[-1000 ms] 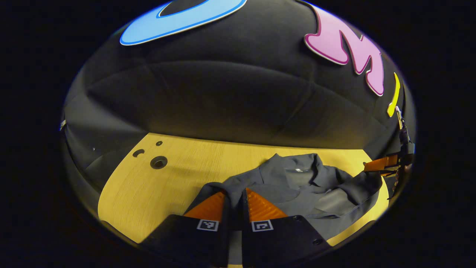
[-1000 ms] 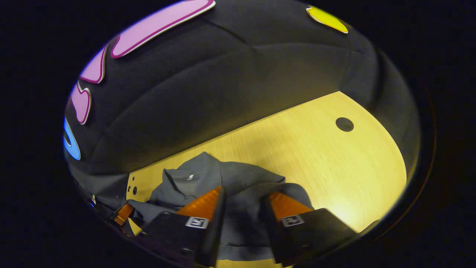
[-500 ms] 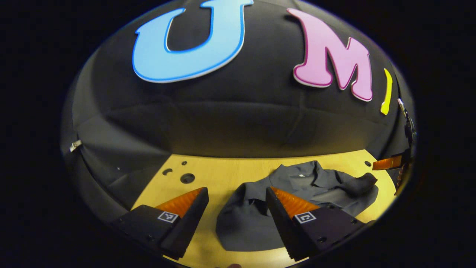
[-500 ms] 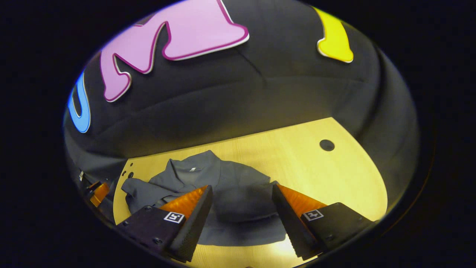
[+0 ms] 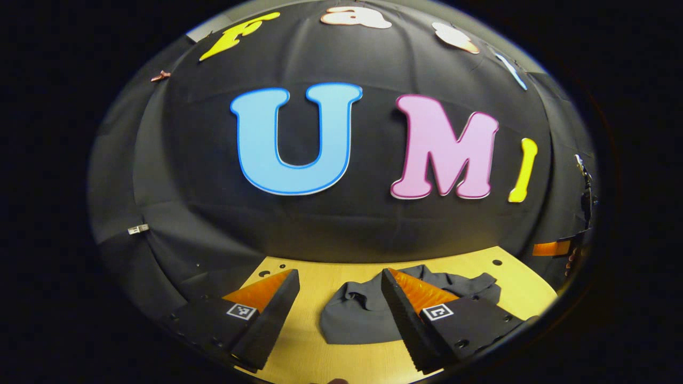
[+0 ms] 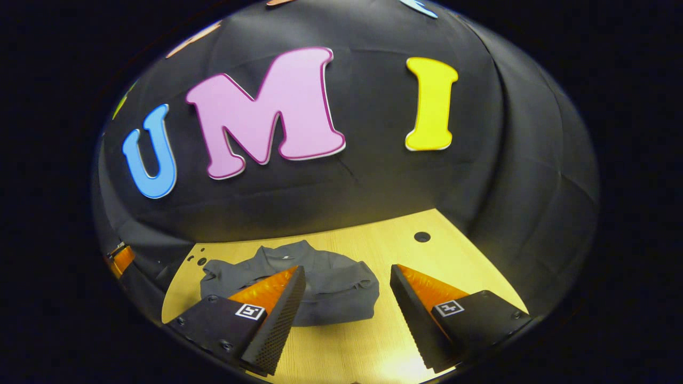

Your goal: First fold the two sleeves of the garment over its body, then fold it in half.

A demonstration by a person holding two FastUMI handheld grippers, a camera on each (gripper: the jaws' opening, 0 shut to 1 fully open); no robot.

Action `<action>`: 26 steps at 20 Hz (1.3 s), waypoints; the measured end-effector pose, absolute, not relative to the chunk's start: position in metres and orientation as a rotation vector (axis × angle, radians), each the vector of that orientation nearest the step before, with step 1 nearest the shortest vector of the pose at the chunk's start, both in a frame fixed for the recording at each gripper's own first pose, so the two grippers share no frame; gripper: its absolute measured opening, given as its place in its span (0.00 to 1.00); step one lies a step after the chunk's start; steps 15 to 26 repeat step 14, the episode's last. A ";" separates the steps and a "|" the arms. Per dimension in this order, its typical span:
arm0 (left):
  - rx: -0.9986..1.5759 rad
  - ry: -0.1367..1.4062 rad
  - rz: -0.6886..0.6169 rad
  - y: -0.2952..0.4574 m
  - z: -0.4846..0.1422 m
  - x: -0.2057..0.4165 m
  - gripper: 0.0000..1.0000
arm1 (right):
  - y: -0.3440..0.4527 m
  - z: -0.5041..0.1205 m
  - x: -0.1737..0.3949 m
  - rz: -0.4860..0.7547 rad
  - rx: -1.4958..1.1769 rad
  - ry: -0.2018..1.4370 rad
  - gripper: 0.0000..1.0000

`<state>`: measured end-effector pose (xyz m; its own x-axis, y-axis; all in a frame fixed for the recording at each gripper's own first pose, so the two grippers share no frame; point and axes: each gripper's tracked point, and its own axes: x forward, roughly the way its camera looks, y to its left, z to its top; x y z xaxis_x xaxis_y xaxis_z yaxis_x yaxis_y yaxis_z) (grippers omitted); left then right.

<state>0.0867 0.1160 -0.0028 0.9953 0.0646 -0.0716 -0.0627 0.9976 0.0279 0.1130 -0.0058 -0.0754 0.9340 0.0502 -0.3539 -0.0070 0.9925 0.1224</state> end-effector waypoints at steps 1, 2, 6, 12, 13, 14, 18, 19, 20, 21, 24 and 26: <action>0.041 0.049 0.051 0.110 0.004 0.071 0.97 | -0.003 -0.066 0.097 0.034 0.115 0.339 0.98; 0.054 0.027 0.039 0.104 0.011 0.055 0.97 | 0.003 -0.058 0.082 0.041 0.113 0.317 0.98; 0.090 -0.026 -0.022 0.074 0.023 0.002 0.96 | 0.029 -0.043 0.030 0.076 0.093 0.260 0.99; 0.016 -0.047 -0.052 0.057 0.023 -0.055 0.96 | 0.070 -0.043 -0.044 0.144 0.054 0.229 0.98; 0.012 -0.049 -0.043 0.062 0.021 -0.061 0.96 | 0.074 -0.044 -0.053 0.152 0.050 0.225 0.98; 0.009 -0.054 -0.034 0.066 0.020 -0.067 0.96 | 0.077 -0.046 -0.060 0.151 0.044 0.220 0.98; 0.009 -0.054 -0.034 0.066 0.020 -0.067 0.96 | 0.077 -0.046 -0.060 0.151 0.044 0.220 0.98; 0.009 -0.054 -0.034 0.066 0.020 -0.067 0.96 | 0.077 -0.046 -0.060 0.151 0.044 0.220 0.98; 0.009 -0.054 -0.034 0.066 0.020 -0.067 0.96 | 0.077 -0.046 -0.060 0.151 0.044 0.220 0.98; 0.009 -0.054 -0.034 0.066 0.020 -0.067 0.96 | 0.077 -0.046 -0.060 0.151 0.044 0.220 0.98; 0.009 -0.054 -0.034 0.066 0.020 -0.067 0.96 | 0.077 -0.046 -0.060 0.151 0.044 0.220 0.98; 0.009 -0.054 -0.034 0.066 0.020 -0.067 0.96 | 0.077 -0.046 -0.060 0.151 0.044 0.220 0.98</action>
